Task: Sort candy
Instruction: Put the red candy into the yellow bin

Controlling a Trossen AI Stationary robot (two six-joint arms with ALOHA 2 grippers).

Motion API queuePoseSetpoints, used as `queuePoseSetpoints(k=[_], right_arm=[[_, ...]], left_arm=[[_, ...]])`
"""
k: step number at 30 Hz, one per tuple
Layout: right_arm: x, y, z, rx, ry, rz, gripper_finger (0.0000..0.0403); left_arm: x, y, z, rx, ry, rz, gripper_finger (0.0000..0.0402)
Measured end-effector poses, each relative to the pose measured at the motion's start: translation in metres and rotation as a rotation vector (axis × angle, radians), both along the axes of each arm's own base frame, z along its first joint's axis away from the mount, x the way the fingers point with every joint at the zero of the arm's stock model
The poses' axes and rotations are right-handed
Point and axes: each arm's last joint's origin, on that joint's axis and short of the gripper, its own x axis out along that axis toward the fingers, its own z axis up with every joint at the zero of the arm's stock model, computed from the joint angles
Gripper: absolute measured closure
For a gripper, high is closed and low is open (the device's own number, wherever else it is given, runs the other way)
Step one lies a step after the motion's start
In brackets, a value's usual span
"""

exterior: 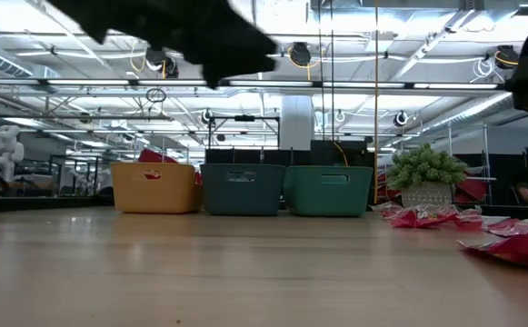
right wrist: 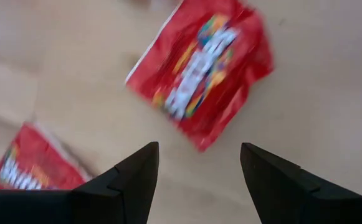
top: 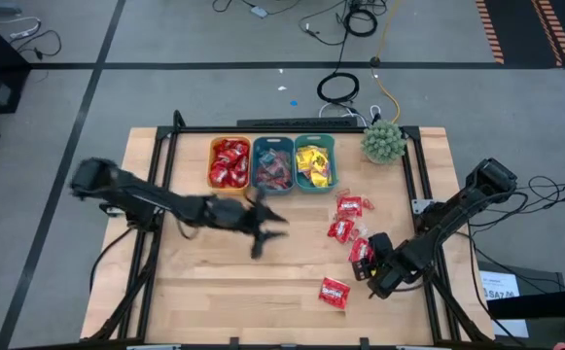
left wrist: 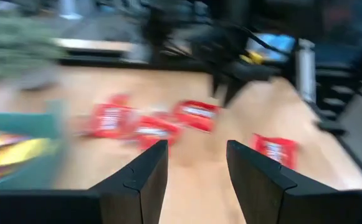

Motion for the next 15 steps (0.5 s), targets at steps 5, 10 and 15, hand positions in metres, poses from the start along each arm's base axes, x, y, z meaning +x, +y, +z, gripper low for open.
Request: queuePoseSetpoints(k=[5, 10, 15], right_arm=[[-0.007, 0.014, 0.001, 0.053, -0.017, 0.076, 0.0186], [-0.018, 0.029, 0.001, 0.093, -0.017, 0.143, 0.0186], [-0.031, 0.039, 0.001, 0.110, -0.017, 0.165, 0.0186]], left_arm=[[0.060, -0.050, -0.018, 0.001, 0.031, -0.165, 0.0229], [0.110, -0.089, -0.043, 0.164, 0.021, -0.267, 0.0229], [0.149, -0.112, -0.072, 0.189, 0.016, -0.300, 0.0229]])
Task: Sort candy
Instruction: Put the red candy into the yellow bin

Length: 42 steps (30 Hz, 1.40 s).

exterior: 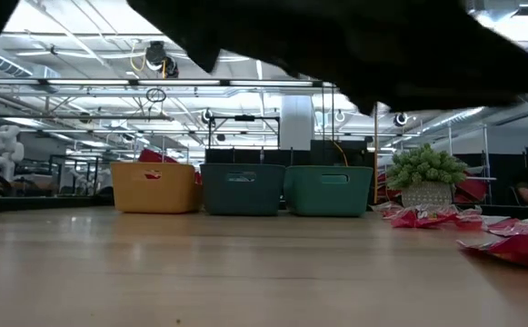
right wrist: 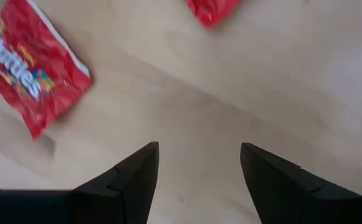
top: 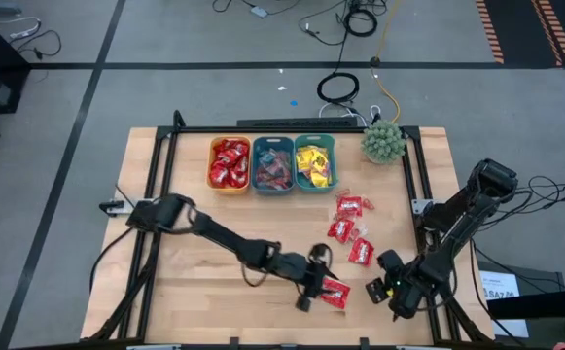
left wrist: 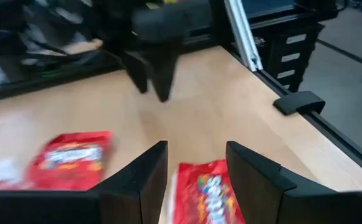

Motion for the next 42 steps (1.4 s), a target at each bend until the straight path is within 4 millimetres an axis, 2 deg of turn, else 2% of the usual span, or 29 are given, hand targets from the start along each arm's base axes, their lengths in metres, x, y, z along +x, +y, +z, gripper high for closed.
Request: queuePoseSetpoints(k=[5, 8, 10, 14, 17, 19, 21, 22, 25, 30, 33, 37, 39, 42], right_arm=[[-0.010, 0.007, 0.000, 0.011, 0.003, 0.011, 0.0186], [-0.015, 0.010, 0.000, 0.014, 0.005, 0.016, 0.0186], [-0.017, 0.011, 0.000, 0.013, 0.008, 0.019, 0.0186], [-0.019, 0.012, 0.000, 0.011, 0.009, 0.029, 0.0186], [-0.019, 0.012, 0.000, 0.006, 0.008, 0.027, 0.0186], [-0.019, 0.012, 0.000, 0.003, 0.005, 0.024, 0.0186], [-0.019, 0.011, 0.000, 0.003, 0.007, 0.014, 0.0186], [-0.019, 0.011, 0.000, 0.004, 0.008, 0.007, 0.0186], [-0.019, 0.011, 0.000, 0.004, 0.009, 0.000, 0.0186], [-0.019, 0.012, 0.000, 0.010, 0.005, -0.004, 0.0186], [-0.019, 0.012, 0.000, 0.014, 0.003, -0.007, 0.0186], [-0.019, 0.012, 0.000, 0.023, 0.003, -0.031, 0.0186], [-0.019, 0.012, 0.000, 0.025, 0.004, -0.041, 0.0186], [-0.019, 0.012, 0.000, 0.031, 0.006, -0.067, 0.0186]], left_arm=[[0.027, -0.013, -0.026, -0.022, 0.006, -0.062, 0.0229], [0.034, -0.016, -0.052, 0.000, 0.073, -0.064, 0.0229], [0.034, -0.019, -0.072, 0.033, 0.147, -0.071, 0.0229], [0.028, -0.024, -0.097, 0.144, 0.251, -0.036, 0.0230], [0.026, -0.027, -0.102, 0.149, 0.260, -0.014, 0.0249], [0.026, -0.028, -0.102, 0.143, 0.260, -0.013, 0.0286], [0.027, -0.025, -0.099, 0.119, 0.266, 0.001, 0.0337], [0.028, -0.022, -0.098, 0.092, 0.274, 0.012, 0.0347], [0.032, -0.011, -0.092, 0.031, 0.263, 0.045, 0.0349], [0.038, 0.009, -0.059, 0.031, 0.225, 0.099, 0.0356], [0.040, 0.039, -0.029, 0.072, 0.223, 0.200, 0.0359], [0.034, 0.088, 0.033, 0.044, 0.140, 0.307, 0.0362], [0.022, 0.109, 0.048, 0.041, 0.132, 0.349, 0.0362], [-0.010, 0.141, 0.052, 0.088, 0.168, 0.452, 0.0363]])
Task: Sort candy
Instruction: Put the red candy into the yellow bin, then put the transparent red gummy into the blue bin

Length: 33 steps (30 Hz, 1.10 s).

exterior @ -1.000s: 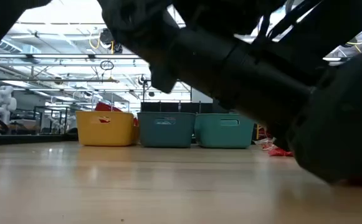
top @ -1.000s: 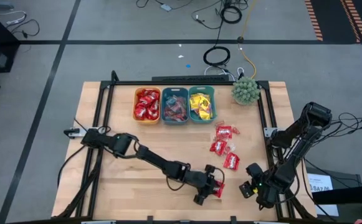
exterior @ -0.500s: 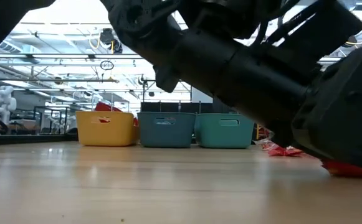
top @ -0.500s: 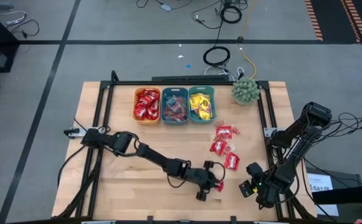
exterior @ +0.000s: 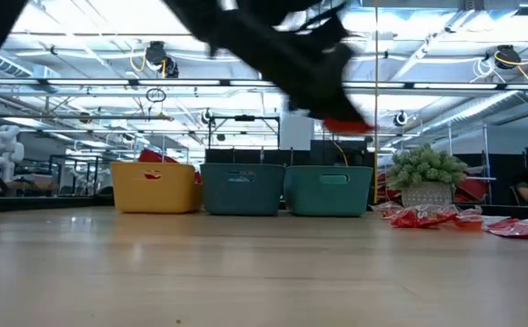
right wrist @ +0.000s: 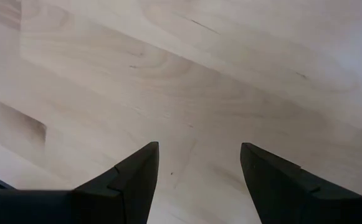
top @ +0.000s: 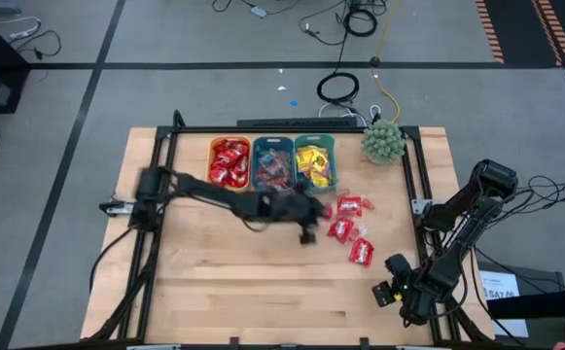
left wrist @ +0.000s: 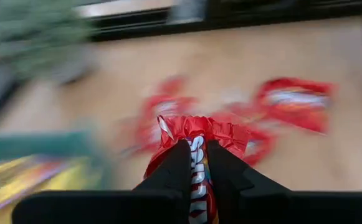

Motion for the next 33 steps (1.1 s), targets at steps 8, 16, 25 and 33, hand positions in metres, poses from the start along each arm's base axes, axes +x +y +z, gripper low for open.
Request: queuePoseSetpoints(k=[8, 16, 25, 33], right_arm=[[0.004, -0.003, 0.001, -0.046, -0.097, -0.069, 0.0186], [0.015, -0.010, 0.001, -0.076, -0.149, -0.135, 0.0186], [0.024, -0.016, 0.001, -0.072, -0.151, -0.181, 0.0186], [0.033, -0.022, 0.002, -0.072, -0.153, -0.223, 0.0186]], left_arm=[[-0.120, 0.063, 0.008, -0.007, -0.109, 0.295, 0.0364], [-0.218, 0.096, 0.010, 0.030, -0.183, 0.520, 0.0367], [-0.257, 0.117, -0.011, 0.039, -0.115, 0.667, 0.0310], [-0.260, 0.119, -0.015, -0.032, -0.110, 0.707, 0.0221]])
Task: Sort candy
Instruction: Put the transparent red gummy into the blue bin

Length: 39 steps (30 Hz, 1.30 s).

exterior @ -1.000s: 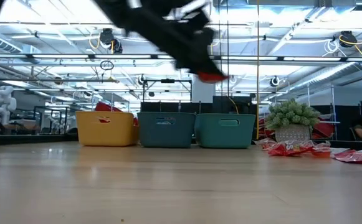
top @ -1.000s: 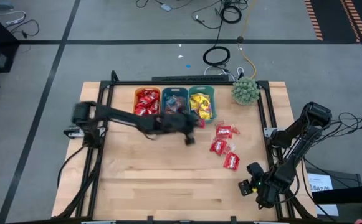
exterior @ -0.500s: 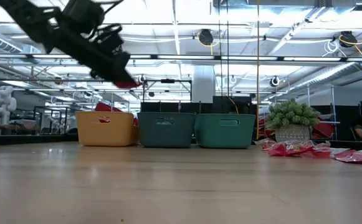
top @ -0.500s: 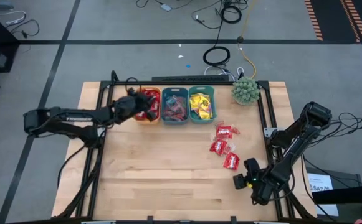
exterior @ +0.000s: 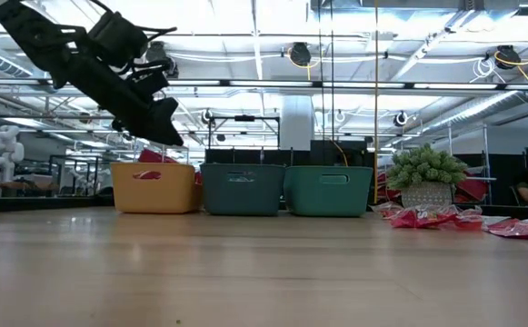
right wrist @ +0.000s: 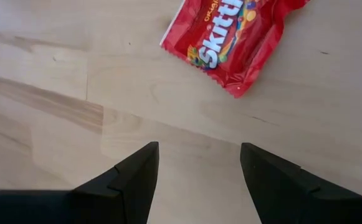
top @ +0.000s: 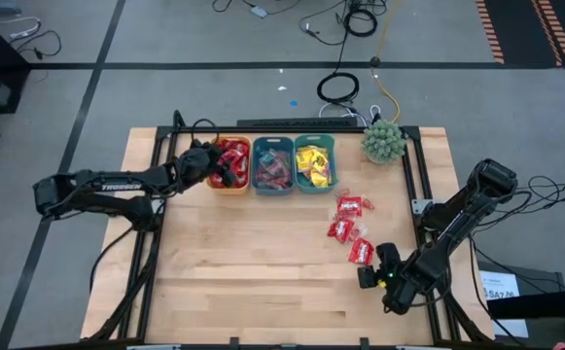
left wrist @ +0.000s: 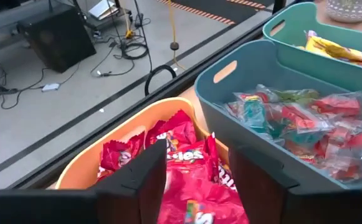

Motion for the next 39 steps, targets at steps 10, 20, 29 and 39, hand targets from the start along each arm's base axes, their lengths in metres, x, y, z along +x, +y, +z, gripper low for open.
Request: queuePoseSetpoints(k=[10, 20, 29, 39], right_arm=[[0.001, 0.000, 0.000, -0.004, 0.001, 0.008, 0.0186], [0.000, -0.001, 0.000, -0.009, 0.005, 0.012, 0.0186], [0.001, -0.001, 0.000, -0.035, -0.014, 0.027, 0.0186], [0.004, -0.006, 0.003, -0.075, -0.061, -0.002, 0.0186]], left_arm=[[0.000, 0.000, 0.000, -0.002, -0.004, -0.007, 0.0212], [0.001, 0.000, 0.001, -0.001, -0.006, -0.008, 0.0212], [0.007, -0.007, 0.003, -0.041, -0.063, -0.160, 0.0211], [0.019, -0.020, 0.019, 0.019, -0.216, -0.353, 0.0212]])
